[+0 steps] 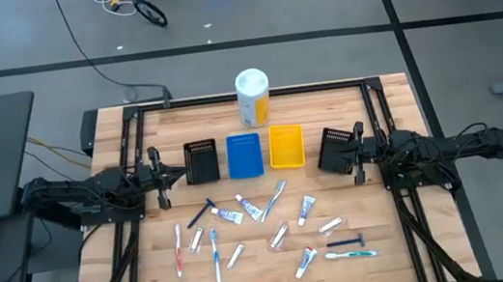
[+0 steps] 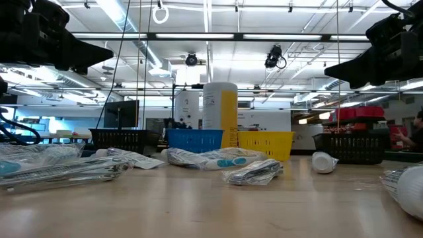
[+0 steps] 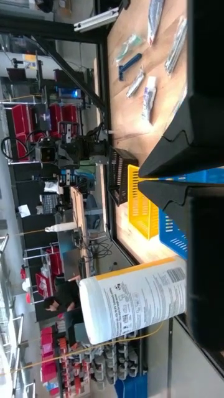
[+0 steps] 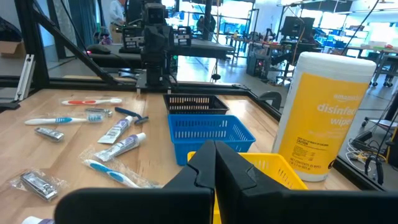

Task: Pick & Place Travel size toiletries
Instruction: Put the white toothpaste into the left black bin

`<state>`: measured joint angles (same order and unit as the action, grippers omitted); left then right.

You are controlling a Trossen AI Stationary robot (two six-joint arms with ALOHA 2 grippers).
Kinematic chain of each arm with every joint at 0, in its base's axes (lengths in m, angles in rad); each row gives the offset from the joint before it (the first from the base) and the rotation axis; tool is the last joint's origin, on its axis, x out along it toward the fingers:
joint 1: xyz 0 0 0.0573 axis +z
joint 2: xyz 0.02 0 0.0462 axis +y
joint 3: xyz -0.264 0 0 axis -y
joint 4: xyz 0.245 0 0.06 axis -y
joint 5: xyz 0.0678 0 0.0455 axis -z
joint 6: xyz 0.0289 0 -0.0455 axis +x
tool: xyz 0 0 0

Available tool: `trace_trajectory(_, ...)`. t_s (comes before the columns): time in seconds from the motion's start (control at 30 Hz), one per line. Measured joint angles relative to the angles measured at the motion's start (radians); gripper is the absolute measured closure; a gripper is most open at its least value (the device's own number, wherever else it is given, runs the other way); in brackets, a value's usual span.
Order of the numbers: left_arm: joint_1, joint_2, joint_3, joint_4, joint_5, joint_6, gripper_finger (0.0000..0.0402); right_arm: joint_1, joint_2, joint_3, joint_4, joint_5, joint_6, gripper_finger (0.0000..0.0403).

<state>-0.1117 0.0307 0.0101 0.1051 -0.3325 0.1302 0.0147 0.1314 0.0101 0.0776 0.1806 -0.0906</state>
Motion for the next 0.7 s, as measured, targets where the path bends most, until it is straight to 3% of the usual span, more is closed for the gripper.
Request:
trace_trajectory(0.33,0.000,0.000,0.000,0.026,0.001,-0.004,0.0374,0.000,0.000,0.000,-0.013,0.000,0.000,0.0400)
trace_trajectory(0.7,0.000,0.000,0.000,0.045,0.001,-0.272,0.0374,0.000,0.000,0.000,0.001,0.000,0.000,0.0400)
